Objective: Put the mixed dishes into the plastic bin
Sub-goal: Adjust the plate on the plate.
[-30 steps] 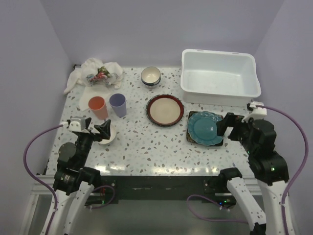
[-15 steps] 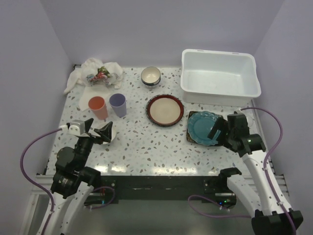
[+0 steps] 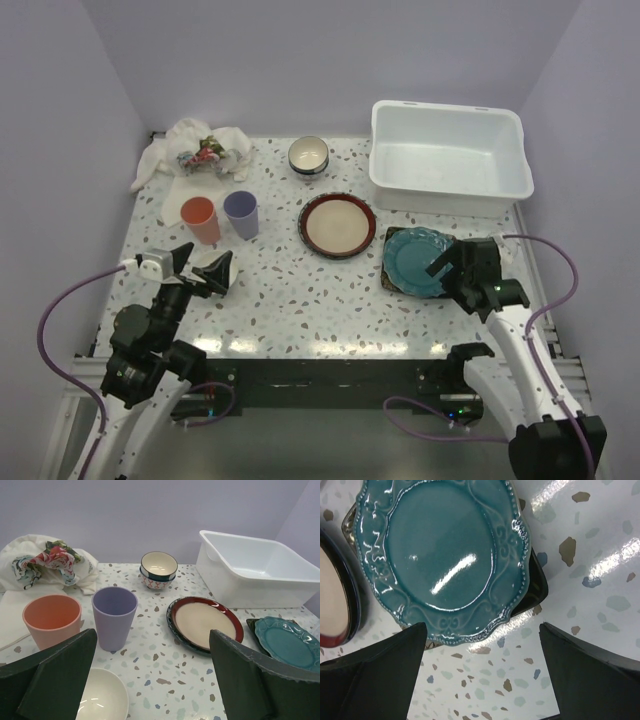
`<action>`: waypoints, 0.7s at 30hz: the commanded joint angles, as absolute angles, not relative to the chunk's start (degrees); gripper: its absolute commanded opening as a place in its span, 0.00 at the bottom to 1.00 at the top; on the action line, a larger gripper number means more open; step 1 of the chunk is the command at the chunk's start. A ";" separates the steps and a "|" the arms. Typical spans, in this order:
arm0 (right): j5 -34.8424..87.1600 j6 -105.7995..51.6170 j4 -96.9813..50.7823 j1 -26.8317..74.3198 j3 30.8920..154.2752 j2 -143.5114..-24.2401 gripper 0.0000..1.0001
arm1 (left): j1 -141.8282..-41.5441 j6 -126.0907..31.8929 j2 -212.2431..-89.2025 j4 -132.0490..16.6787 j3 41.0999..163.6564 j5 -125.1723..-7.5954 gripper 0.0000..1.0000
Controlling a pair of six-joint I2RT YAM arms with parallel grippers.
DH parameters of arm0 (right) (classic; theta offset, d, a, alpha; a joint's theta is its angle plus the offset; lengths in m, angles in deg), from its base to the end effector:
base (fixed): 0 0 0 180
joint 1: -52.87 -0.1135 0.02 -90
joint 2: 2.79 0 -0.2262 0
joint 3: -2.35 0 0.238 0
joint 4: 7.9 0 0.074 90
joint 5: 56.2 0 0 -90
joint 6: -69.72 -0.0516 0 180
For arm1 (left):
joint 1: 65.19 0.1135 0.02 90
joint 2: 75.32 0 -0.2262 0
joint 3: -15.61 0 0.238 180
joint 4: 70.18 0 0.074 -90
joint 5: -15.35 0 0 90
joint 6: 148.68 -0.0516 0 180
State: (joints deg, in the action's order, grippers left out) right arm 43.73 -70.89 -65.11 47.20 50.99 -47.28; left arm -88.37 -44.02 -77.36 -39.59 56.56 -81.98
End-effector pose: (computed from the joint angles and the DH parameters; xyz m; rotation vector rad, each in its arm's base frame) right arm 0.1711 0.0080 0.1895 1.0173 2.2708 0.2013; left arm 0.0973 -0.0345 0.2892 0.0006 1.4422 -0.4524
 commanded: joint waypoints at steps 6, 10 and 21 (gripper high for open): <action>39.61 -75.21 -50.37 54.62 45.00 -49.64 0.98 | -89.09 -42.86 -76.64 -40.46 56.14 -82.73 0.99; 35.83 -74.68 -46.86 56.03 43.32 -50.43 0.97 | -89.18 -42.86 -76.81 -40.46 56.22 -82.73 0.99; 34.06 -75.03 -43.42 57.62 40.42 -51.75 0.96 | -89.27 -42.86 -77.25 -40.20 56.14 -82.91 0.99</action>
